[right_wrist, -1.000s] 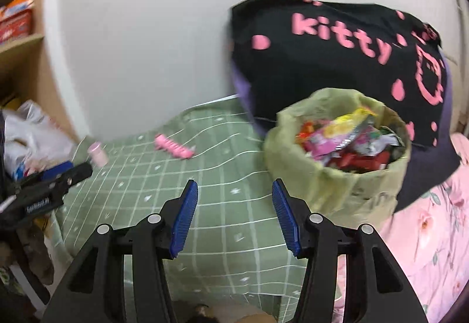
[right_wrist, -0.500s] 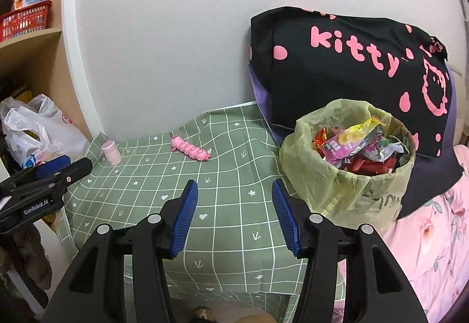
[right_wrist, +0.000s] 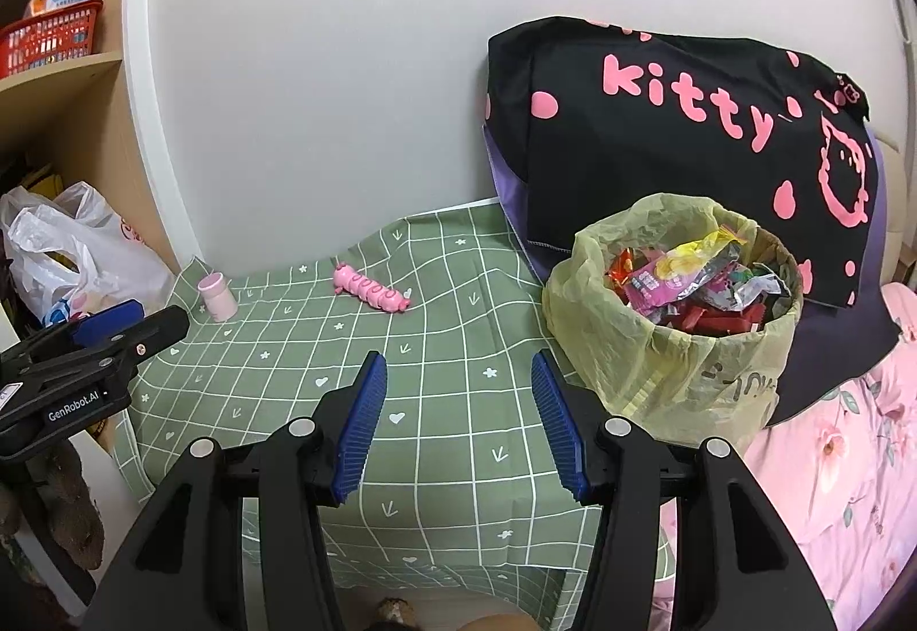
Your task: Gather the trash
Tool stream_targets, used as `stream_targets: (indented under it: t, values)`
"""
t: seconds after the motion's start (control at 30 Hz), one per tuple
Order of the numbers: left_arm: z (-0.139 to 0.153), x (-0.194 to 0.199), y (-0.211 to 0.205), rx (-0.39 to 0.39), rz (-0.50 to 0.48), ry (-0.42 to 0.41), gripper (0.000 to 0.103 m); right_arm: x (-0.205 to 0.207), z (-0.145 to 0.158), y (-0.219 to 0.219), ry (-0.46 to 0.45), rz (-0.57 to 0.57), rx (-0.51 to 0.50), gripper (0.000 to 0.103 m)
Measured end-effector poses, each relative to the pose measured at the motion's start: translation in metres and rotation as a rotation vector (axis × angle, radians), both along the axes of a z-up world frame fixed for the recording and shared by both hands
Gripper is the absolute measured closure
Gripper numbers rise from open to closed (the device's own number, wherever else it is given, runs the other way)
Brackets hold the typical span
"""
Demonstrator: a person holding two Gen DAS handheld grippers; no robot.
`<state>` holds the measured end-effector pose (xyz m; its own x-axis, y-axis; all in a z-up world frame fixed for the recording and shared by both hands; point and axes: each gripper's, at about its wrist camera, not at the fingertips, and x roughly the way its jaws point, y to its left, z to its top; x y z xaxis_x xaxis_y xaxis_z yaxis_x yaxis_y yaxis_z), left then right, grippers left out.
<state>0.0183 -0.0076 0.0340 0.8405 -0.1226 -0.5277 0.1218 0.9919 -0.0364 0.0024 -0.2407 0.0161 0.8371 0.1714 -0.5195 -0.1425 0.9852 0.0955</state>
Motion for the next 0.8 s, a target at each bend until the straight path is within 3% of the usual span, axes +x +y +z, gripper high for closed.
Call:
stream_targets:
  t: [0.8]
  values:
    - [-0.0005,-0.0052,-0.008,0.003,-0.037,-0.006,0.038,-0.0099,0.0072,-0.0054,-0.034,-0.046,-0.018,0.054]
